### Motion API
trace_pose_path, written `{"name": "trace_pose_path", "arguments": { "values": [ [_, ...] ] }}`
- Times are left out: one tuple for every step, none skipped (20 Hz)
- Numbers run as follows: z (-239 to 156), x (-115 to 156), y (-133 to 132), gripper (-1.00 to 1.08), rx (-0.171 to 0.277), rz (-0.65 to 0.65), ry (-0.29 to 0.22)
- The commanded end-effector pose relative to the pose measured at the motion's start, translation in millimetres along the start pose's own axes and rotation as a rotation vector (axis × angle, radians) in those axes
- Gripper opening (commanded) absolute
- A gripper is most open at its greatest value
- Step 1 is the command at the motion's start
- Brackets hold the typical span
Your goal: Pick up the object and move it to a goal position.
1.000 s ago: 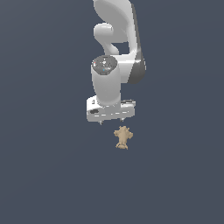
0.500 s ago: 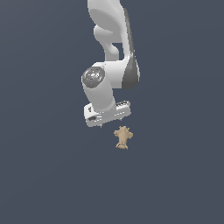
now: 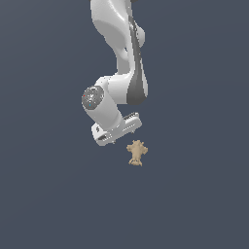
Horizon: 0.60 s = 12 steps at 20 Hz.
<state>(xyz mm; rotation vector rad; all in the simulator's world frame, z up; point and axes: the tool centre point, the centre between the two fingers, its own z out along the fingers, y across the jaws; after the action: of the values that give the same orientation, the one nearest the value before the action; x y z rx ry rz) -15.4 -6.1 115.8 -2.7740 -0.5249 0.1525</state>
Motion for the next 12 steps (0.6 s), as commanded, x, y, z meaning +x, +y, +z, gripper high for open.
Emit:
{"name": "trace_pose_path", "arguments": {
  "values": [
    [5,-2,0,1.08,0.035,-0.037,0.000],
    [7,-2,1,1.08,0.049,-0.051,0.001],
    [9,-3,1,1.08,0.063,-0.065,0.003],
    [11,-3,1,1.08,0.077,-0.080,0.005],
    [13,-4,1,1.08,0.091,-0.094,0.007],
    [15,-4,1,1.08,0.105,-0.108,0.009],
    [17,-5,1,1.08,0.118,-0.123,0.013],
    [19,-5,1,1.08,0.132,-0.138,0.016],
    [21,-6,1,1.08,0.146,-0.152,0.020],
    [23,-6,1,1.08,0.159,-0.167,0.024],
    [25,-6,1,1.08,0.173,-0.182,0.029],
    [27,-6,1,1.08,0.186,-0.197,0.035]
  ]
}}
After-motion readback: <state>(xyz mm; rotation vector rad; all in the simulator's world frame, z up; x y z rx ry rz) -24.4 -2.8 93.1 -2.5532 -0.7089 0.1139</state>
